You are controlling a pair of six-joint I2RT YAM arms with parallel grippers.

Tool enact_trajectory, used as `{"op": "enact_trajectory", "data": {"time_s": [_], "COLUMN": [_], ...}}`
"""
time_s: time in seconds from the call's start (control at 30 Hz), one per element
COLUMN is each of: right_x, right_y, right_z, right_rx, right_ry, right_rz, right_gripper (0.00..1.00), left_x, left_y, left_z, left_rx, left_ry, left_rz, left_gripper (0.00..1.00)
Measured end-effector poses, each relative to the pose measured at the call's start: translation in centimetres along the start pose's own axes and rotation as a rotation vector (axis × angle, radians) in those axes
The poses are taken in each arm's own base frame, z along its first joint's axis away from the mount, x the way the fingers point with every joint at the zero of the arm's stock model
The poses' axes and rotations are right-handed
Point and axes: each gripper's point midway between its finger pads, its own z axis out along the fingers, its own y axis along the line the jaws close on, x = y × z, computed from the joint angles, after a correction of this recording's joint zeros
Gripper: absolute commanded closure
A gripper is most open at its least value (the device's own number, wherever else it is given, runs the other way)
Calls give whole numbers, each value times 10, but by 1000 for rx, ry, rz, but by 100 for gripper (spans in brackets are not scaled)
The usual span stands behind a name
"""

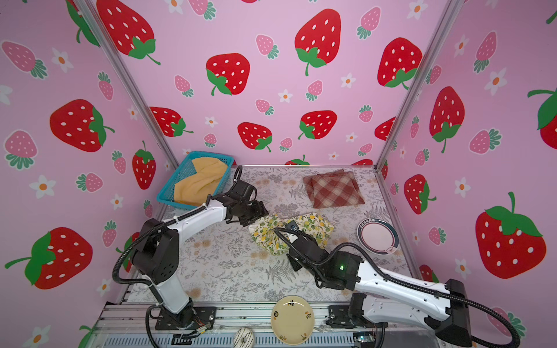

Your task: Fold and stack the skirts

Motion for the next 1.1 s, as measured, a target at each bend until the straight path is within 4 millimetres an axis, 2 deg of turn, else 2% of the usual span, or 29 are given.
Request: {"op": "enact_trajectory", "data": {"time_s": [0.23,0.4,0.53,0.7,0.97,1.1], "right_x": [4,12,17,18,22,28], "right_y": [-1,-2,-2,-2,-3,-4], "right_z": [2,4,5,5,6,9], "right_rx": [3,7,10,10,13,18], "right_ry": [9,23,33,35,41,53], "right_rz": [-4,-11,-9,-5,-5,-10], "right_gripper": [95,94,95,94,94,94], "left_x": [4,6,8,12,12,13], "left_y": [13,20,24,28,27,33], "left_z": [24,33,42,53,54,54], "left_rx": [-55,-77,-85,-83,-56,-50], "left_ry": [39,51,66,91,106,122], "left_rz": [3,7,21,27,44,36], "left_gripper": [29,33,39,55,98,100]}}
